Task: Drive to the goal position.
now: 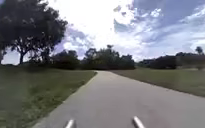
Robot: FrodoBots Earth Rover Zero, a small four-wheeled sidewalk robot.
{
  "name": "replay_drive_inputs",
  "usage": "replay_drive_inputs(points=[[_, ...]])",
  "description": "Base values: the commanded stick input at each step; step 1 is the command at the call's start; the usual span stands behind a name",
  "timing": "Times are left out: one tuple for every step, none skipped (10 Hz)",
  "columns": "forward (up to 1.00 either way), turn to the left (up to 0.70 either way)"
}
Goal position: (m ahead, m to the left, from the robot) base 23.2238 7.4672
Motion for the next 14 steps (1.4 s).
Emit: replay_drive_inputs(points=[[0.7,0.0],[0.7,0.0],[0.7,0.0],[0.7,0.0],[0.7,0.0],[0.7,0.0],[0.7,0.0],[0.7,0.0],[0.7,0.0],[0.7,0.0],[0.7,0.0],[0.7,0.0],[0.7,0.0],[0.7,0.0]])
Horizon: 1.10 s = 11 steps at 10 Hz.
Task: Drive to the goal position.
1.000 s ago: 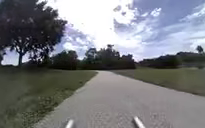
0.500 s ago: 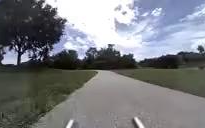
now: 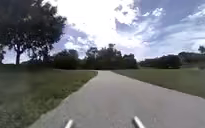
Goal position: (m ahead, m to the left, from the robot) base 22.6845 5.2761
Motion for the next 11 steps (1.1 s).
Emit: replay_drive_inputs(points=[[0.7,0.0],[0.7,0.0],[0.7,0.0],[0.7,0.0],[0.7,0.0],[0.7,0.0],[0.7,0.0],[0.7,0.0],[0.7,0.0],[0.7,0.0],[0.7,0.0]])
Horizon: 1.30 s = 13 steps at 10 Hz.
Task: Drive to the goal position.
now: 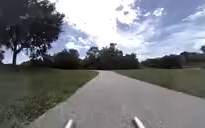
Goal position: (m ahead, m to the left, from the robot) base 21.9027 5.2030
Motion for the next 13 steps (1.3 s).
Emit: replay_drive_inputs(points=[[0.7,0.0],[0.7,0.0],[0.7,0.0],[0.7,0.0],[0.7,0.0],[0.7,-0.24],[0.7,-0.28],[0.7,-0.09],[0.7,0.0],[0.7,0.0],[0.7,0.0],[0.7,0.0],[0.7,0.0]])
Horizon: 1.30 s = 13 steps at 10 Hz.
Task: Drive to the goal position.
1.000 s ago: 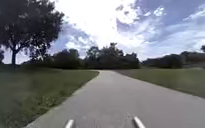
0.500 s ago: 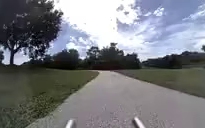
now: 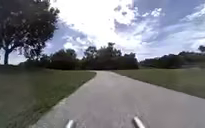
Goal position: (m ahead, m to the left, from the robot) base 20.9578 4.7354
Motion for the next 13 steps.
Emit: replay_drive_inputs(points=[[0.7,0.0],[0.7,0.0],[0.7,0.0],[0.7,0.0],[0.7,0.0],[0.7,0.0],[0.7,0.0],[0.7,0.0],[0.7,0.0],[0.7,0.0],[0.7,0.0],[0.7,0.0],[0.7,0.0]])
